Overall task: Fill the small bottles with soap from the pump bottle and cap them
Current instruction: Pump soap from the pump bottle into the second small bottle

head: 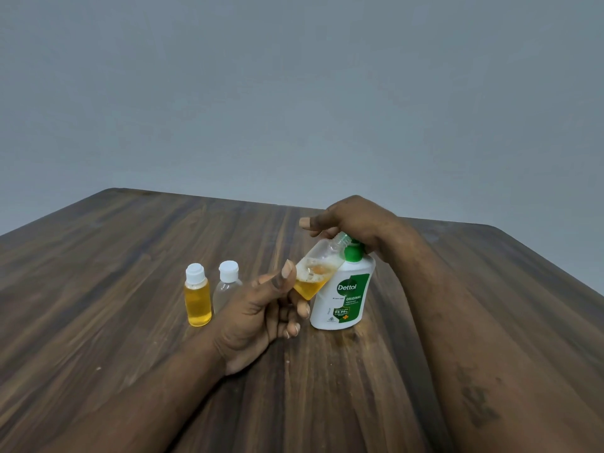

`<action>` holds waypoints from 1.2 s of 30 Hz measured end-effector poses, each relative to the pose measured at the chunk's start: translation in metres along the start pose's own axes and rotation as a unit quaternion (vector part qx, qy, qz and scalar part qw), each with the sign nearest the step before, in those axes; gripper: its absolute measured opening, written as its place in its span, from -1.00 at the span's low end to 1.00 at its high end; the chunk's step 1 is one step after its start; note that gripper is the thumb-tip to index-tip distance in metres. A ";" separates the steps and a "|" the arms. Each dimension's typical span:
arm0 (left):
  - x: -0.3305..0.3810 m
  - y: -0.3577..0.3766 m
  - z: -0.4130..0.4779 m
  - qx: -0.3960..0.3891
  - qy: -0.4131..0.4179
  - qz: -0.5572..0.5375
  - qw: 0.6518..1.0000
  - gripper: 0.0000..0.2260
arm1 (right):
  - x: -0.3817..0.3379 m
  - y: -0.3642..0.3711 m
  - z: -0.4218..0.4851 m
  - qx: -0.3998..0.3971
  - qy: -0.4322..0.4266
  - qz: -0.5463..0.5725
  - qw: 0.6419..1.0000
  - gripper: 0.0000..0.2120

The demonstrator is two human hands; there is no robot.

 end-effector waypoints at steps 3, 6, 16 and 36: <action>0.000 -0.001 0.000 -0.001 0.001 0.000 1.000 -0.52 | -0.002 -0.002 -0.001 -0.003 -0.007 0.013 1.000 -0.62; 0.001 0.001 0.000 -0.008 0.003 -0.002 1.000 -0.52 | -0.014 -0.007 -0.005 0.036 -0.060 -0.018 0.997 -0.59; 0.001 0.000 0.000 0.001 0.000 0.000 1.000 -0.53 | -0.001 0.000 0.002 -0.009 -0.012 -0.013 1.000 -0.64; 0.000 -0.002 0.000 -0.001 0.002 -0.003 1.000 -0.52 | -0.006 -0.001 -0.003 -0.005 -0.022 -0.012 1.000 -0.71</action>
Point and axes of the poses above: each hand's wrist, its own z-axis towards the middle knuckle, its own y-axis out of the palm, x = y × z, the point moved 7 cm from there along z, towards the middle knuckle, and after that the axes turned 13 degrees about y, right-handed, at the moved point
